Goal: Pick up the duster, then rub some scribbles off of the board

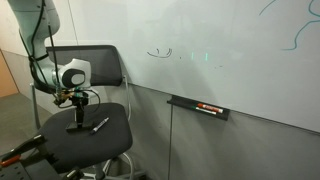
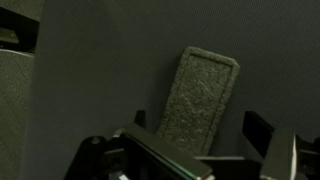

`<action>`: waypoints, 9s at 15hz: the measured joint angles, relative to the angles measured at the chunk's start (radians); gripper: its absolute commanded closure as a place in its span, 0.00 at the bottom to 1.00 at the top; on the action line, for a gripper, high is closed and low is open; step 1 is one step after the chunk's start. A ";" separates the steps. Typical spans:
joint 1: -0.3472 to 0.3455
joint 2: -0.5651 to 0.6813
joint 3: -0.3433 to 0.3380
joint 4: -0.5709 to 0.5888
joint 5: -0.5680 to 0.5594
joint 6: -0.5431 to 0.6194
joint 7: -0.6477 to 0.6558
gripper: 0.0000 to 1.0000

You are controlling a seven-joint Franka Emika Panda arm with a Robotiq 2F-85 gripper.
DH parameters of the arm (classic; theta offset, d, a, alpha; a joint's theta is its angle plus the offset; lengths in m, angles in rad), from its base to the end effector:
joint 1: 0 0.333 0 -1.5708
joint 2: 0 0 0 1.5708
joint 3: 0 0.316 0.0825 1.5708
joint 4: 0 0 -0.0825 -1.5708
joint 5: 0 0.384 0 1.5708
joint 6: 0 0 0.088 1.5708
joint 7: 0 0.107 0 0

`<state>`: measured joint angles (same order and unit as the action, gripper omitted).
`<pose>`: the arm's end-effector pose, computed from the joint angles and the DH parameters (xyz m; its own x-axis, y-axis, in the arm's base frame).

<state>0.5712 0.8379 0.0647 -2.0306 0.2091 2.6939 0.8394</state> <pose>0.4370 0.3187 0.0153 0.8925 -0.4036 -0.2015 -0.3978 -0.9148 0.0701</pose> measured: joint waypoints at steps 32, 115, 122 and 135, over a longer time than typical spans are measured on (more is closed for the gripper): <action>0.255 -0.411 -0.215 -0.357 -0.408 0.076 -0.062 0.68; -0.596 -0.353 -0.023 0.236 -2.090 0.168 0.839 0.68; -0.496 -0.280 0.022 0.242 -1.550 -0.266 0.404 0.68; -0.334 -0.142 0.132 0.067 -0.979 -0.197 -0.071 0.68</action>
<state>0.2375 0.6962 0.1966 -1.9635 -0.7703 2.4972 0.7682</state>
